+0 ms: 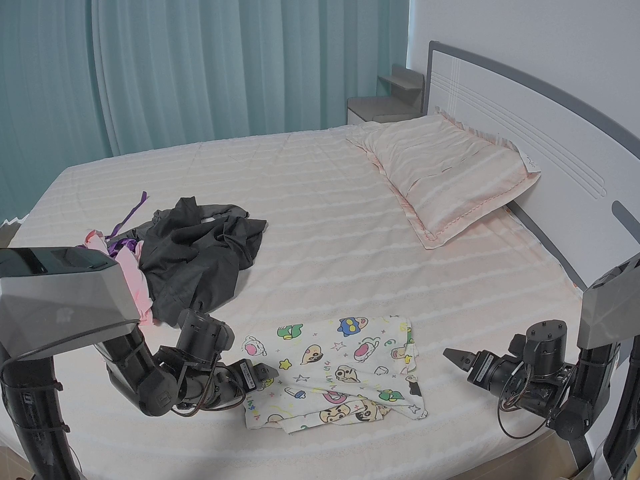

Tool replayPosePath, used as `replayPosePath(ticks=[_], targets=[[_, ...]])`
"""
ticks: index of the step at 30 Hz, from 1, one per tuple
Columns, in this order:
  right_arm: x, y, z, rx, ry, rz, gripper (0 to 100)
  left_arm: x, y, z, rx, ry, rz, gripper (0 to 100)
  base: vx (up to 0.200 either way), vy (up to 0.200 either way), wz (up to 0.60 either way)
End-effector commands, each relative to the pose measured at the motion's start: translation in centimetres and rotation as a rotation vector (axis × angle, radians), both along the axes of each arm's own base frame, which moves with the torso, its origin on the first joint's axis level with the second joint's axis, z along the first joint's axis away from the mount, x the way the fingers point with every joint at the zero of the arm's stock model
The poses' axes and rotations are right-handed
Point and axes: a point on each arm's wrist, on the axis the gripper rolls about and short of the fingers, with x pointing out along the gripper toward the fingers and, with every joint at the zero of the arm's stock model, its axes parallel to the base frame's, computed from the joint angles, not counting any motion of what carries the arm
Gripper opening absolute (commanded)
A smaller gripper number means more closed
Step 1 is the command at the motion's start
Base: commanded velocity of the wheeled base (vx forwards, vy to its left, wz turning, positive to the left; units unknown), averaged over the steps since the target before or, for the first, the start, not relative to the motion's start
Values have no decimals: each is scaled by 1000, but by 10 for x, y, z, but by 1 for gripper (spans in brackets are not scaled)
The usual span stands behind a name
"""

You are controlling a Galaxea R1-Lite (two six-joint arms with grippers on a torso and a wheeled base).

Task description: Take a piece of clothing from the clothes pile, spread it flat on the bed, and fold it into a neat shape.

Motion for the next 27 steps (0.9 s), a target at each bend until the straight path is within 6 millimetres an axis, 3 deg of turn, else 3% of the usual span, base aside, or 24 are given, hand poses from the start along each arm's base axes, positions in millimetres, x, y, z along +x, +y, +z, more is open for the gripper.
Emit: replayPosePath(ticks=[1, 10, 27], targets=[[0, 0, 0, -1, 1, 2, 100, -16, -3, 13, -54, -4, -48, 100, 0, 0, 0], [0, 0, 1, -1, -2, 3, 100, -37, 5, -25, 113, -71, -202, 100, 0, 0, 0], [0, 0, 1, -4, -6, 3, 100, -25, -3, -39, 166, -154, -247, 100, 0, 0, 0]])
